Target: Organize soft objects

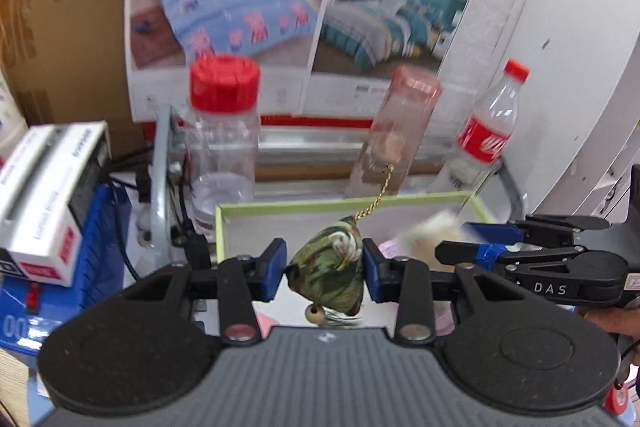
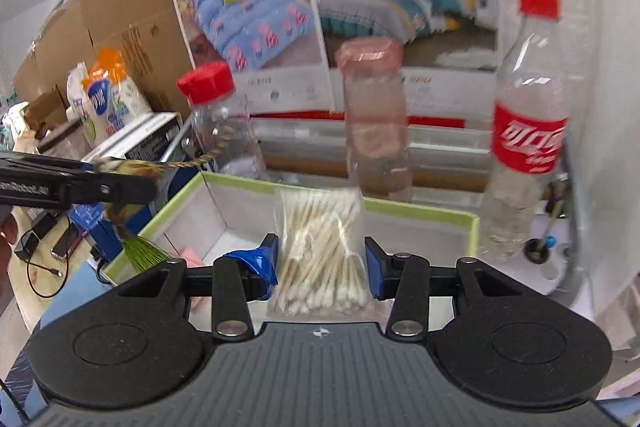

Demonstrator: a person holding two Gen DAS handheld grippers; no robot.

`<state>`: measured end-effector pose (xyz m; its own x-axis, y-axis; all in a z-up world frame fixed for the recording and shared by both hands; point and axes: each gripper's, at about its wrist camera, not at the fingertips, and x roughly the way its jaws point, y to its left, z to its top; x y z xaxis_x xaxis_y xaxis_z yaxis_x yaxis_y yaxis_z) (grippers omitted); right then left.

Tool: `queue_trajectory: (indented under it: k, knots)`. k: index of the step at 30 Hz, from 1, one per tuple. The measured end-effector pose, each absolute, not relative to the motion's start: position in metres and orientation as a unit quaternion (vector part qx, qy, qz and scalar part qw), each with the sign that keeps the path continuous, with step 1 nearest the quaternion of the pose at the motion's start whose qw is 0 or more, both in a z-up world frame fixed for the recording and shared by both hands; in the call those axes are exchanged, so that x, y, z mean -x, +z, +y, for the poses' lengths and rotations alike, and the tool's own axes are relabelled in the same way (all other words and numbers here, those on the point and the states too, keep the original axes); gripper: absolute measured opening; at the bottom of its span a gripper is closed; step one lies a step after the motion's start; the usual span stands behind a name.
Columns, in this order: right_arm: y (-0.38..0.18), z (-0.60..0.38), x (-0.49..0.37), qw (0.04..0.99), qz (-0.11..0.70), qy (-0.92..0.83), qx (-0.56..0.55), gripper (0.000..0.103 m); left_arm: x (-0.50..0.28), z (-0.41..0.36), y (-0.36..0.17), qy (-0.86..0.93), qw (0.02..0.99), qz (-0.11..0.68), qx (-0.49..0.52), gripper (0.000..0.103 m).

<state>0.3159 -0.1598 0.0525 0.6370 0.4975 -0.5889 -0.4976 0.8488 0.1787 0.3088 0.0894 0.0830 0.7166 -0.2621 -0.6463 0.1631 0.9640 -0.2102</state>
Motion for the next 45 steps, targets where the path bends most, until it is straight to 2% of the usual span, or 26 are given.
queue_trajectory:
  k: [1,2,4,10,20,27,33,39,45]
  knots:
    - [0.047,-0.156,-0.32,0.901,0.331,0.28,-0.002,0.031,-0.313,0.089,0.076,-0.109,0.922,0.365,0.064,0.061]
    - [0.042,-0.153,-0.323,0.898,0.339,0.28,-0.009,0.032,-0.316,0.088,0.072,-0.1,0.921,0.371,0.059,0.073]
    - [0.038,-0.148,-0.327,0.892,0.358,0.274,-0.013,0.035,-0.318,0.09,0.067,-0.091,0.922,0.372,0.054,0.073]
    - [0.053,-0.153,-0.304,0.91,0.315,0.269,-0.008,0.041,-0.293,0.109,0.076,-0.079,0.928,0.356,0.07,0.073]
    - [0.058,-0.179,-0.194,0.915,0.308,0.262,-0.005,0.047,-0.172,0.139,0.079,-0.054,0.936,0.335,0.091,0.073]
    - [0.038,-0.196,-0.106,0.936,0.257,0.233,-0.058,0.049,-0.107,0.153,0.051,-0.016,0.929,0.356,0.101,0.075]
    - [0.008,-0.219,-0.035,0.954,0.202,0.16,-0.153,0.051,-0.085,0.145,0.034,-0.012,0.92,0.379,0.105,0.075]
    - [0.0,-0.241,-0.026,0.955,0.205,0.111,-0.181,0.052,-0.106,0.092,0.058,-0.077,0.929,0.361,0.034,0.076]
    - [-0.005,-0.256,-0.02,0.951,0.197,0.115,-0.21,0.054,-0.147,0.039,0.05,-0.105,0.91,0.38,-0.129,0.076]
